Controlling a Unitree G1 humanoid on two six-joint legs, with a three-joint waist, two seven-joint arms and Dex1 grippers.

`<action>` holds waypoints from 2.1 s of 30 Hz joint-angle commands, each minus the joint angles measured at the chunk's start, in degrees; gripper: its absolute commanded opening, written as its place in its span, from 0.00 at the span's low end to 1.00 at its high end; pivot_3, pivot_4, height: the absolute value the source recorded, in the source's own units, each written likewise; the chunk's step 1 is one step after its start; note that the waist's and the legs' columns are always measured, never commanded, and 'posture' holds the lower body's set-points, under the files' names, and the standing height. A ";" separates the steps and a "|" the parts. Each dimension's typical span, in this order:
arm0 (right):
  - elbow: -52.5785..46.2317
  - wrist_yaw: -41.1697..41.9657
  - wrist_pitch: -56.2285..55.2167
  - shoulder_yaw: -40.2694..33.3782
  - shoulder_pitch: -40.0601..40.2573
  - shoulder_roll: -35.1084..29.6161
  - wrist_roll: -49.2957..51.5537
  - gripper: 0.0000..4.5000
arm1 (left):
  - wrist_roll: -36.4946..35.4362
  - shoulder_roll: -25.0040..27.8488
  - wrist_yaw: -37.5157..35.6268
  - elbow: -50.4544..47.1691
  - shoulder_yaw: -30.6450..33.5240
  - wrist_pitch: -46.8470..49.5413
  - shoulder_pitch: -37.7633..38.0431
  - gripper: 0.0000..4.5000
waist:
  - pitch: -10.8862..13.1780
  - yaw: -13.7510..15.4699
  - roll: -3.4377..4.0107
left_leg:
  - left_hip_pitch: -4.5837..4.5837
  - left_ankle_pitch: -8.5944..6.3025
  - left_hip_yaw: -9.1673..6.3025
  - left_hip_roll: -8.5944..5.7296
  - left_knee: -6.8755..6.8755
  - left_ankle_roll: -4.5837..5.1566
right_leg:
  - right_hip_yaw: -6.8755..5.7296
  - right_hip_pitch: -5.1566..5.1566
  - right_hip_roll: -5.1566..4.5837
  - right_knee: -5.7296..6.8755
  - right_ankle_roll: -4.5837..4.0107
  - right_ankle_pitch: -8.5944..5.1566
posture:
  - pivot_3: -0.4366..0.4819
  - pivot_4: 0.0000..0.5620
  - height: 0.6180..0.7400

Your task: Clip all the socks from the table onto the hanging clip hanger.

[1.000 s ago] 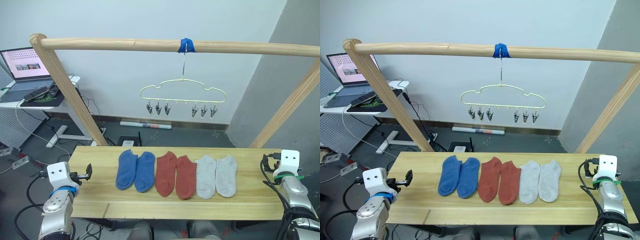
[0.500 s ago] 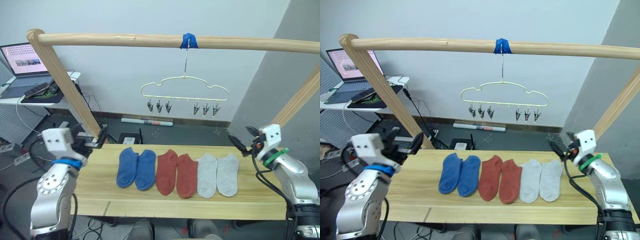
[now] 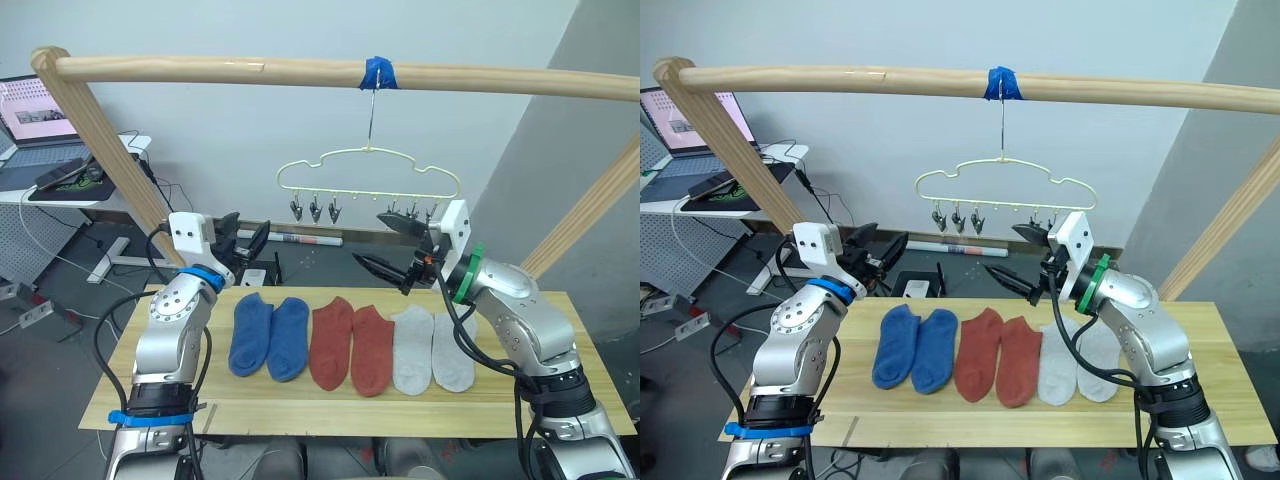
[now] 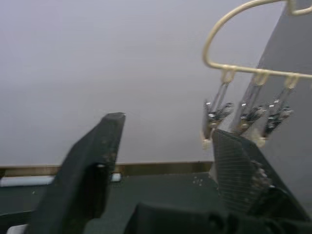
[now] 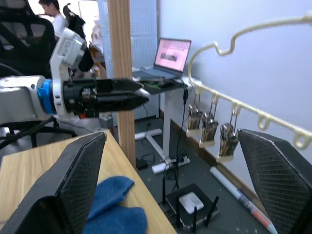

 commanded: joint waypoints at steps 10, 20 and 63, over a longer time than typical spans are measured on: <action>0.29 -0.19 -0.28 3.70 -5.62 3.45 -4.05 1.00 | 3.21 -2.96 -3.16 10.67 -2.43 -8.10 -8.04 0.52 | 0.06 -0.35 0.02 | 0.02 0.01 -0.01 0.00 0.08 0.00 | -0.02 0.01 0.01 0.04 0.08 -0.01 | 0.30 0.21 1.00; 0.15 -0.55 1.41 4.28 -8.32 4.89 -5.06 1.00 | 4.95 -5.53 -3.32 18.04 -3.53 -12.24 -12.58 0.52 | 0.08 -1.49 0.03 | -0.01 0.01 -0.05 0.00 0.08 0.00 | -0.04 0.01 0.01 0.06 0.06 -0.01 | 0.28 0.20 1.00; -2.40 -1.03 4.78 2.67 -8.47 4.98 -4.76 1.00 | 4.55 -5.25 -2.22 14.52 -1.30 -12.47 -8.47 0.52 | 0.09 -4.78 0.04 | 0.01 0.01 -0.11 -0.01 0.12 0.01 | -0.04 0.01 0.01 0.17 0.07 0.01 | 0.26 0.21 1.00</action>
